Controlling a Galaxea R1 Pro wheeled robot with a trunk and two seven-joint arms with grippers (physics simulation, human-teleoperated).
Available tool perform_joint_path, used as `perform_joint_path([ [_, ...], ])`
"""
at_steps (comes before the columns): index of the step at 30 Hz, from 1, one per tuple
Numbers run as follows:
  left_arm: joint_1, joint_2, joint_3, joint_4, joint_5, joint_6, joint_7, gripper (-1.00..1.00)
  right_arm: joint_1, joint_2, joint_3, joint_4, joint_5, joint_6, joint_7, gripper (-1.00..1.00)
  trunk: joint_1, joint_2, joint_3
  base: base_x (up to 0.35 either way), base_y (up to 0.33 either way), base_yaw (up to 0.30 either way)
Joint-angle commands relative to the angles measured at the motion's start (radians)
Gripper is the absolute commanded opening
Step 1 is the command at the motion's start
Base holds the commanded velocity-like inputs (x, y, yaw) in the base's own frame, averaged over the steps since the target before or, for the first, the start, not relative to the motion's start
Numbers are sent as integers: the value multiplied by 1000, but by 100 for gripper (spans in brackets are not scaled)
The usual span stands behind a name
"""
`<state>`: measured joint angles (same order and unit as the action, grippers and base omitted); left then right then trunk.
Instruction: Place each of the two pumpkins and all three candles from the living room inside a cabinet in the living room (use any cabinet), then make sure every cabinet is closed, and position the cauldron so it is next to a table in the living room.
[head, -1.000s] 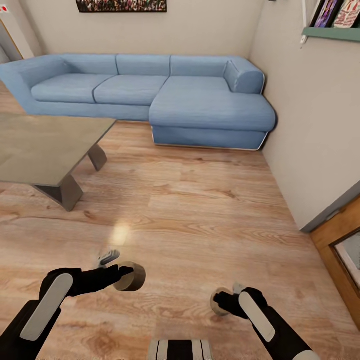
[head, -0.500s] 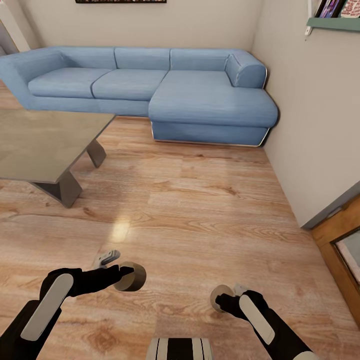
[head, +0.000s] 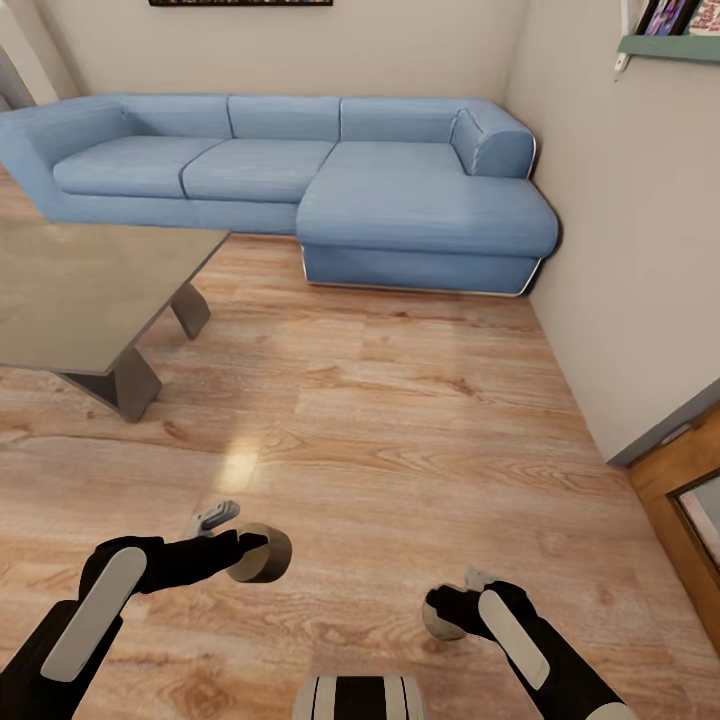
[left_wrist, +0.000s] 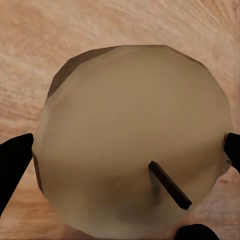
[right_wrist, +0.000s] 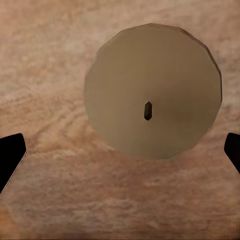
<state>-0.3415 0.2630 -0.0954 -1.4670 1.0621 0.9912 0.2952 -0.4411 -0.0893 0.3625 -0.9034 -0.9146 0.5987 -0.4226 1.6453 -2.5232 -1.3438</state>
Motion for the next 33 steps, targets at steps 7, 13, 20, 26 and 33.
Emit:
perform_joint_path([
  [7,-1,0,-8,-1,10,0,12,-100,-1,-1,4,-1,-11,-3,-10,100,0,0,-1,115,0,0],
  [13,-1,0,-12,-1,10,0,12,-100,-1,-2,5,-1,-10,-19,-9,100,0,0,-1,74,0,0],
  [20,-1,-1,-13,-1,10,1,12,-100,-1,-3,6,1,-10,-38,-8,100,0,0,-1,55,0,0],
  [26,-1,-1,-25,-1,10,0,11,-100,-1,-3,5,3,7,-40,-8,100,0,-1,-5,3,0,0],
  [33,-1,-1,-29,-1,10,0,10,-100,-1,-4,4,4,20,-54,7,100,4,-2,-32,0,0,0],
])
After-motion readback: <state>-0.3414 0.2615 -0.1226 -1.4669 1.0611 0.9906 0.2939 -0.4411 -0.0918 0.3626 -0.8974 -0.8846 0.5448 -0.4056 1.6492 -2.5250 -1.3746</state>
